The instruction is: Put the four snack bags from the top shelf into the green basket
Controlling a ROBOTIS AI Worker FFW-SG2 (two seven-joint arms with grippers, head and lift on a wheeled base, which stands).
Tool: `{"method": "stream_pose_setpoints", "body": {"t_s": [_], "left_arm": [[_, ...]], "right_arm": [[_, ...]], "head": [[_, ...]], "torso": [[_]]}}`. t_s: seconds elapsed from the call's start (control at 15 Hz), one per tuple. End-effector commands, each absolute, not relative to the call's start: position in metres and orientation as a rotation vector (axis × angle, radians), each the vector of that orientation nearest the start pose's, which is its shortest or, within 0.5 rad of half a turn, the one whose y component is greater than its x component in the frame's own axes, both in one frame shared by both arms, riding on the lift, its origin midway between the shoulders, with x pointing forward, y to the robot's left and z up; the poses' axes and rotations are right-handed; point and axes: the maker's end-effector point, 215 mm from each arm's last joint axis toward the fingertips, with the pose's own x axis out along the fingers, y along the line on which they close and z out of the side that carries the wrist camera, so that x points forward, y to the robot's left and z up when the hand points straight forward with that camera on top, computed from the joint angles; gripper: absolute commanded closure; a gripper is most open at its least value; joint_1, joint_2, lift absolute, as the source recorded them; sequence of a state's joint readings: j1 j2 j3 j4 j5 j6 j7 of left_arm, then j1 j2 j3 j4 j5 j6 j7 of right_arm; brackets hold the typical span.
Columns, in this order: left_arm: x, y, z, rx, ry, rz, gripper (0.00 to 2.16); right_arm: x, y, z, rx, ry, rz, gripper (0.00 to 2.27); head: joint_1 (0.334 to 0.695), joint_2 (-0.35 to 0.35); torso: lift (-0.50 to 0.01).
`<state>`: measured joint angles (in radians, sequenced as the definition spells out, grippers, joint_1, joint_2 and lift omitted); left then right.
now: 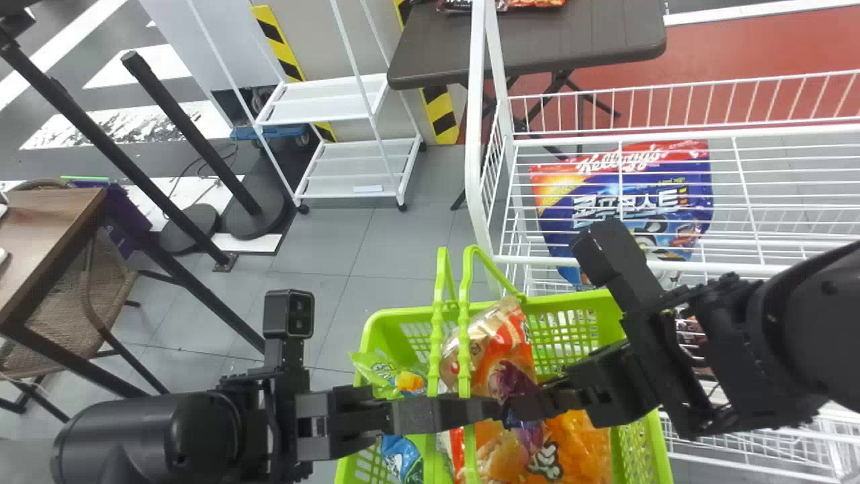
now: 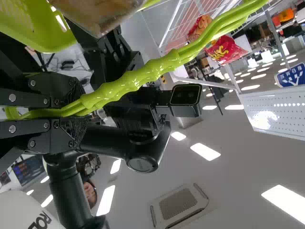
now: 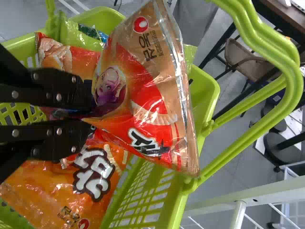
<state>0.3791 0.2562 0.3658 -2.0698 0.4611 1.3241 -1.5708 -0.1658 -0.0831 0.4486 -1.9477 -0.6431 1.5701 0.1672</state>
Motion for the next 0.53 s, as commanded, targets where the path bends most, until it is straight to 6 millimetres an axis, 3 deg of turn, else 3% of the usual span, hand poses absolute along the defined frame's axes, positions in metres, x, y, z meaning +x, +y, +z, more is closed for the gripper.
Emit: {"method": "stream_pose_setpoints", "body": {"t_s": [0.0,0.2,0.33,0.47], "left_arm": [[0.251,0.171,-0.326,-0.992,0.717,-1.293,2.15],[0.252,0.176,-0.328,-0.994,0.716,-1.278,2.15],[0.254,0.181,-0.328,-0.997,0.710,-1.264,2.15],[0.254,0.184,-0.329,-0.999,0.709,-1.256,2.15]], "right_arm": [[0.339,0.075,-0.403,0.111,1.068,1.021,0.05],[0.376,0.043,-0.351,0.220,0.929,0.972,0.06],[0.405,-0.011,-0.327,0.293,0.837,0.864,0.06],[0.426,-0.063,-0.326,0.366,0.808,0.761,0.07]], "head": [[0.695,0.350],[0.695,0.350],[0.695,0.350],[0.695,0.333]], "torso": [[0.000],[0.000],[0.000],[0.000]]}}
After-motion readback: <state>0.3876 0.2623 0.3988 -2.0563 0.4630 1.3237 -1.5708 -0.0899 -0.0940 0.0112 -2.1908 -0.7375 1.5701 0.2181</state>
